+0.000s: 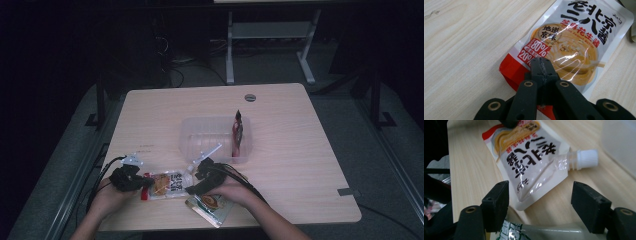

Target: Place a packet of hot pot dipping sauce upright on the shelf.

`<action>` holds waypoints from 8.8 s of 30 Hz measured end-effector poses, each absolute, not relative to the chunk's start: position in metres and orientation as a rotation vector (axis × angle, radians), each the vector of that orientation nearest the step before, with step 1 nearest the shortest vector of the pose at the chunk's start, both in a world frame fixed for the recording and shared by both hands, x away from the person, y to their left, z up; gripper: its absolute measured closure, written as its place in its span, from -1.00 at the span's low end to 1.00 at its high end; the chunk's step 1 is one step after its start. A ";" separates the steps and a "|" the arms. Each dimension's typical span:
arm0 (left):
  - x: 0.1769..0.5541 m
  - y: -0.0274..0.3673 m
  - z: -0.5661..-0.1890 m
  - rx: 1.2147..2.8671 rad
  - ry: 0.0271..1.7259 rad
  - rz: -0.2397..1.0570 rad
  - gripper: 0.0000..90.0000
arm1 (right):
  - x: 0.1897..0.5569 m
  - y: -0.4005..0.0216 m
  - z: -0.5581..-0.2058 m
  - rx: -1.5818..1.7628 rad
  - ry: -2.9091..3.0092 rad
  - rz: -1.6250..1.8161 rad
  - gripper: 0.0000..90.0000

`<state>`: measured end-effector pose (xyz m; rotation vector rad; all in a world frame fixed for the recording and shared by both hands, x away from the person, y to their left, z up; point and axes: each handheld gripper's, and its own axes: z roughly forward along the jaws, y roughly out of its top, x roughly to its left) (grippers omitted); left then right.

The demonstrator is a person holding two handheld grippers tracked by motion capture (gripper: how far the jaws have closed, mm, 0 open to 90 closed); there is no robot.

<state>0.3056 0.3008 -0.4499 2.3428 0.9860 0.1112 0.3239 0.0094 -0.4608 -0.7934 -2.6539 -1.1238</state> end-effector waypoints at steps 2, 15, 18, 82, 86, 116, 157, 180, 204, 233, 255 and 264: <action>0.306 0.301 -0.450 2.339 0.989 0.105 1.00 | 0.325 0.010 -0.463 -0.776 -2.664 -1.113 -0.25; 0.305 0.302 -0.451 2.329 0.994 0.100 1.00 | 0.328 0.025 -0.467 -0.738 -2.607 -1.134 0.06; 0.305 0.302 -0.451 2.330 0.990 0.105 1.00 | 0.330 0.029 -0.468 -0.714 -2.607 -1.147 0.17; 0.286 0.306 -0.427 2.217 0.846 0.111 0.88 | 0.328 -0.021 -0.360 -0.405 -2.492 -1.637 1.00; 0.288 0.306 -0.431 2.251 0.848 0.119 0.69 | 0.329 -0.027 -0.349 -0.392 -2.493 -1.663 1.00; 0.290 0.300 -0.441 2.275 0.879 0.118 -0.14 | 0.386 -0.060 -0.306 -0.546 -2.610 -1.698 1.00; 0.290 0.301 -0.442 2.288 0.888 0.100 -0.15 | 0.414 -0.043 -0.335 -0.682 -2.762 -1.488 1.00; 0.291 0.300 -0.443 2.291 0.874 0.103 -0.16 | 0.414 -0.032 -0.336 -0.687 -2.835 -1.441 0.77; 0.290 0.296 -0.442 2.274 0.887 0.084 -0.17 | 0.350 -0.080 -0.333 -0.728 -2.774 -1.549 0.06; 0.284 0.291 -0.439 2.272 0.884 0.089 -0.17 | 0.293 -0.141 -0.386 -0.818 -2.778 -1.425 0.03; 0.257 0.210 -0.417 2.290 0.640 0.001 0.86 | 0.275 -0.189 -0.428 -1.037 -2.730 -1.389 -0.14; 0.247 0.165 -0.427 2.347 0.538 -0.051 0.93 | 0.277 -0.184 -0.432 -1.022 -2.736 -1.384 -0.18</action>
